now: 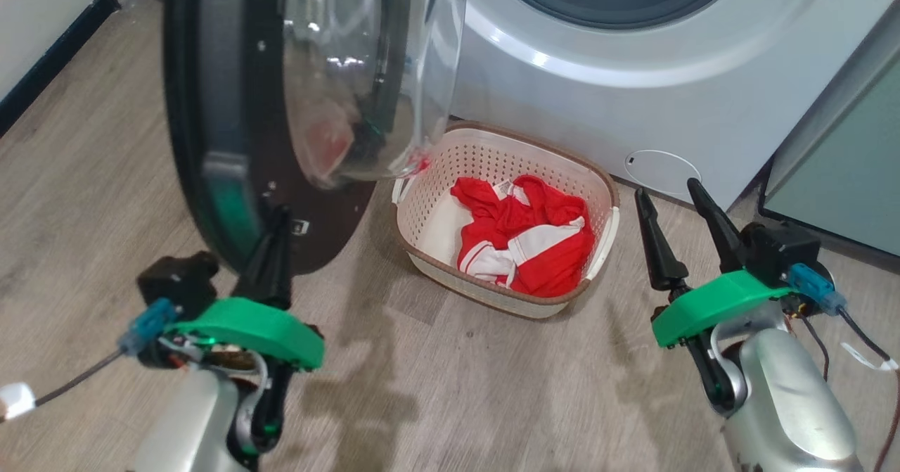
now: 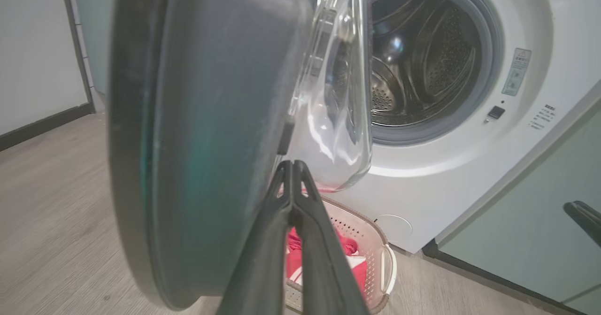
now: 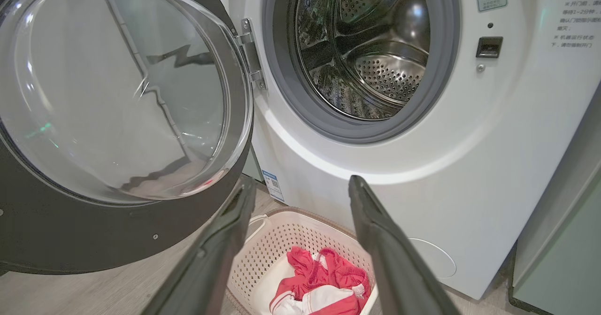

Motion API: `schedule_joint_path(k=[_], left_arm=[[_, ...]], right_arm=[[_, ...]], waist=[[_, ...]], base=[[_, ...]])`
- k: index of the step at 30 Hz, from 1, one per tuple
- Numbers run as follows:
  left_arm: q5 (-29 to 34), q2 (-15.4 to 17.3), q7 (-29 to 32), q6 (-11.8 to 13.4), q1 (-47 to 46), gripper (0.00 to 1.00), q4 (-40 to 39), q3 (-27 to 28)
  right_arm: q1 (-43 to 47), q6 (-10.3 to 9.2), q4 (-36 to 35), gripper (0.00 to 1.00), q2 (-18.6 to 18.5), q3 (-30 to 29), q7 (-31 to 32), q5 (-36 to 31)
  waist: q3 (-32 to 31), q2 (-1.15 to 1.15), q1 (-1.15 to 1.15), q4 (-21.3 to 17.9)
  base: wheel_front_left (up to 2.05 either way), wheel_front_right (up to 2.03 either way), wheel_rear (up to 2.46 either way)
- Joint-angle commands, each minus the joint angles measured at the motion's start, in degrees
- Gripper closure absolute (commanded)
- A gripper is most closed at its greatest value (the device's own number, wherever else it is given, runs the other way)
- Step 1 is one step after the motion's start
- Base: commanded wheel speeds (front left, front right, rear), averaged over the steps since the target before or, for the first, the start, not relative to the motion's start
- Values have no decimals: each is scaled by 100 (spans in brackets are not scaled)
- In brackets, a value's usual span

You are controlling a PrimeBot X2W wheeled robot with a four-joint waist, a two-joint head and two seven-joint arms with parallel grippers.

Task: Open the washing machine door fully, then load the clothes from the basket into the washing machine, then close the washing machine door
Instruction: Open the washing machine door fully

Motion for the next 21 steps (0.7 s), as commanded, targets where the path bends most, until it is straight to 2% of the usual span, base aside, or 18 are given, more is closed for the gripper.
schedule_joint_path(k=[1, 11, 21], left_arm=[[-54, 181, -104, 54, -181, 100, -105, 339], [-270, 396, -275, 85, -461, 100, 315, 921], [-516, 514, -390, -32, -797, 100, 715, 1555]], right_arm=[[-229, 0, -216, 0, 63, 133, 13, -50], [-323, 0, -319, 0, 63, 156, 163, -173], [-430, 0, -488, 0, 63, 109, 365, -357]], waist=[[20, 0, 0, -8], [255, 0, 0, -97], [619, 0, 0, -110]], base=[[0, 0, 0], [0, 0, 0], [0, 0, 0]])
